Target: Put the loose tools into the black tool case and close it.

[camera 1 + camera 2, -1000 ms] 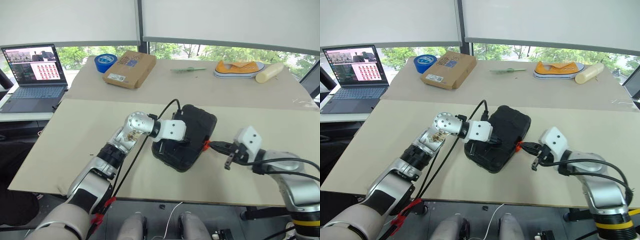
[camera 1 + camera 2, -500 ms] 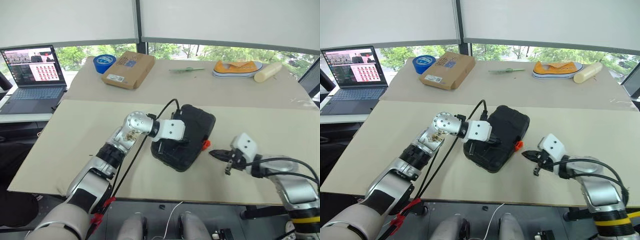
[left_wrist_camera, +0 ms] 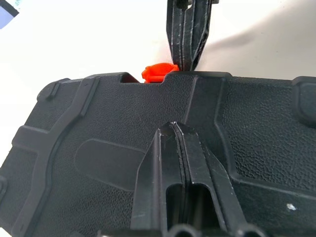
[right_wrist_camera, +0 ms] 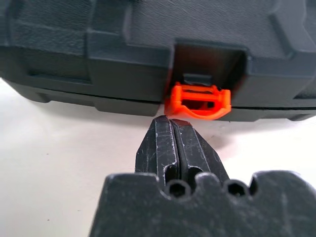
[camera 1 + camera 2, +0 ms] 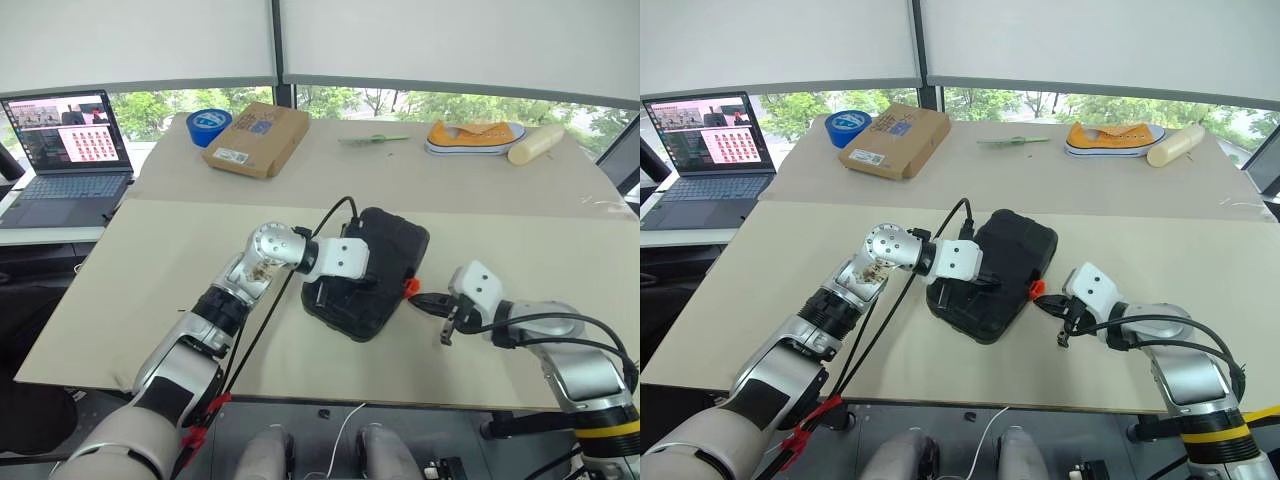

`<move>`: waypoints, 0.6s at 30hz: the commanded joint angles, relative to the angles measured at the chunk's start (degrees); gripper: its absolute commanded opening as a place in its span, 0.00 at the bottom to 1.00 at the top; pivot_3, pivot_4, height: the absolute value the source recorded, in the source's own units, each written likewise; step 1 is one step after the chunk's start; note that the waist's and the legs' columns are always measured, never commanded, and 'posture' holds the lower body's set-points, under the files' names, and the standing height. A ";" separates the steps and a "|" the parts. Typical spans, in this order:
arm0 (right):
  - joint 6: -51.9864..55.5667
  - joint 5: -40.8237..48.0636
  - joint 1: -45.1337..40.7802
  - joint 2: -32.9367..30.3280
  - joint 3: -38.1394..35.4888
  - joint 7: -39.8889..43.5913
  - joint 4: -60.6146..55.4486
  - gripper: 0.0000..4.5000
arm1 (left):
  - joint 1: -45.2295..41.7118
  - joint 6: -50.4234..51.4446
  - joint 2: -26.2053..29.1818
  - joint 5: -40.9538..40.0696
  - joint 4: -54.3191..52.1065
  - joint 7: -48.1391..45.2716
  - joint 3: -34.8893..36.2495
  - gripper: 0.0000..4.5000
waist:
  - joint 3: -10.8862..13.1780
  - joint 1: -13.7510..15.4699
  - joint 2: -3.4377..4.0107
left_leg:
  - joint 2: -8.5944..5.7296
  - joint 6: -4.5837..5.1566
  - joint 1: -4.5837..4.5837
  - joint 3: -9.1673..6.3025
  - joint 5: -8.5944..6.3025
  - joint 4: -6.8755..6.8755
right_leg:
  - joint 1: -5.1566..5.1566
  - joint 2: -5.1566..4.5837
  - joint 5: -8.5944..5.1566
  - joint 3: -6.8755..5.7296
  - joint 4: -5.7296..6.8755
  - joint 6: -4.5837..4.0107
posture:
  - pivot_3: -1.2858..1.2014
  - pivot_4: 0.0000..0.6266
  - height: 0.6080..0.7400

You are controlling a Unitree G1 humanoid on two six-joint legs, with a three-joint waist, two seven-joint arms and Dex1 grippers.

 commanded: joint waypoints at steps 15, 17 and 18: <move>-1.49 -1.89 -3.79 -0.78 -1.27 -0.43 1.01 0.00 | 1.63 0.02 0.07 3.06 3.87 0.35 -1.92 0.01 | 0.00 -0.16 0.00 | 0.01 0.00 0.00 0.00 0.00 0.00 | -0.01 0.02 0.00 0.00 0.00 0.00 | 0.52 0.24 0.96; -0.86 -1.85 -2.58 -2.25 -1.61 0.62 1.67 0.00 | 1.55 -0.11 0.08 3.12 4.13 0.42 -1.81 0.01 | 0.00 0.02 0.00 | 0.00 0.00 -0.02 0.00 0.00 0.00 | -0.01 0.00 0.00 -0.01 -0.01 0.00 | 0.52 0.24 0.96; -1.18 -2.17 -2.15 -2.86 -1.64 0.80 2.16 0.00 | 1.52 -0.18 0.08 3.14 4.25 0.47 -1.76 0.01 | 0.00 0.08 -0.01 | 0.00 0.00 -0.02 0.00 0.00 0.00 | -0.01 -0.01 0.00 -0.01 -0.01 0.00 | 0.52 0.24 0.96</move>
